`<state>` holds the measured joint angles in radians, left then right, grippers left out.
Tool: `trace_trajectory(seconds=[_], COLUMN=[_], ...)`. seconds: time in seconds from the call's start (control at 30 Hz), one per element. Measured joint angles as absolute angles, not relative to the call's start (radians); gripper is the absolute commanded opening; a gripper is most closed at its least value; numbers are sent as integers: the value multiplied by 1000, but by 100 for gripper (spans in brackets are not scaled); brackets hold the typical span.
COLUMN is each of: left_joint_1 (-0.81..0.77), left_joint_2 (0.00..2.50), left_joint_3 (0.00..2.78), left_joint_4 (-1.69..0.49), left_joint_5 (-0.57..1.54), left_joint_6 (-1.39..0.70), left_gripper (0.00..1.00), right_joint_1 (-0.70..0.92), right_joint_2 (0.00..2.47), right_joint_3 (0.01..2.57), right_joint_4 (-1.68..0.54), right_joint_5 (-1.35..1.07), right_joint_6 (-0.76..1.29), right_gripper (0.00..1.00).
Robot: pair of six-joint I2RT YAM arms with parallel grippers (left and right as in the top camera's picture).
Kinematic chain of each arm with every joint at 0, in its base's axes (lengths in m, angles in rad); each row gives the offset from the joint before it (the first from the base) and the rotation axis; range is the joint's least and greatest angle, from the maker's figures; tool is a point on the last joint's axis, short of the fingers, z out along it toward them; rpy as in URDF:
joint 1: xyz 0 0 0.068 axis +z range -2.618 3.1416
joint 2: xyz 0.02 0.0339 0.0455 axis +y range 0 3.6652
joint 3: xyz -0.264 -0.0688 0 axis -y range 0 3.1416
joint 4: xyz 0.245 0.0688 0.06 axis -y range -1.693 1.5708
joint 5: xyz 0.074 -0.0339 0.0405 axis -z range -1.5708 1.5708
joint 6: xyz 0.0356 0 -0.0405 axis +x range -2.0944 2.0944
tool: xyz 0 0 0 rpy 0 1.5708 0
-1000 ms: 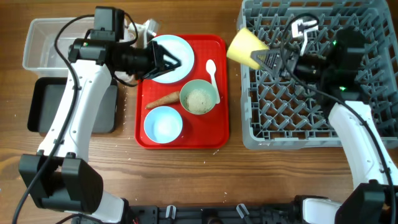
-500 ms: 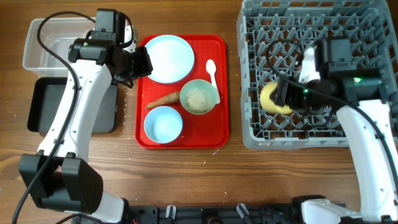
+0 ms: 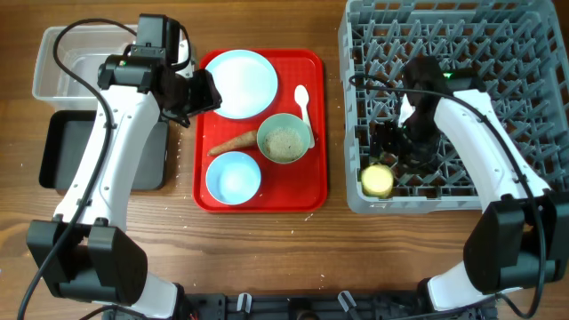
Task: Sort waste into correct bins and load items into the dishwasher rack
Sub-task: 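Lower the yellow cup into the dish rack and open the right gripper, then grasp the green rice bowl rim with the left gripper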
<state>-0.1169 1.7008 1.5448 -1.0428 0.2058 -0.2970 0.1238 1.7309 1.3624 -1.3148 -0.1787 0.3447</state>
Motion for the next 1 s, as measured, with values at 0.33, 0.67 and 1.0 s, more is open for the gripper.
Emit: trace_trajectory(seconds=[0.33,0.67,1.0], left_joint_1=[-471,-679,-682], left_joint_2=[1789,2029,2064], left_joint_3=[1545,1545,1545], left_joint_4=[-943,-907,-826], left_joint_5=[172,160,83], left_joint_6=[-253,61,93], left_gripper=[69,51,25], right_joint_1=[44,22,22], right_joint_2=[1657,1656,1656], right_joint_3=[1651,1625,1625], right_joint_4=[-1331,-1284,-1282], right_joint_5=[-108,2,5], right_joint_6=[327,327,327], right_gripper=[87,88,92])
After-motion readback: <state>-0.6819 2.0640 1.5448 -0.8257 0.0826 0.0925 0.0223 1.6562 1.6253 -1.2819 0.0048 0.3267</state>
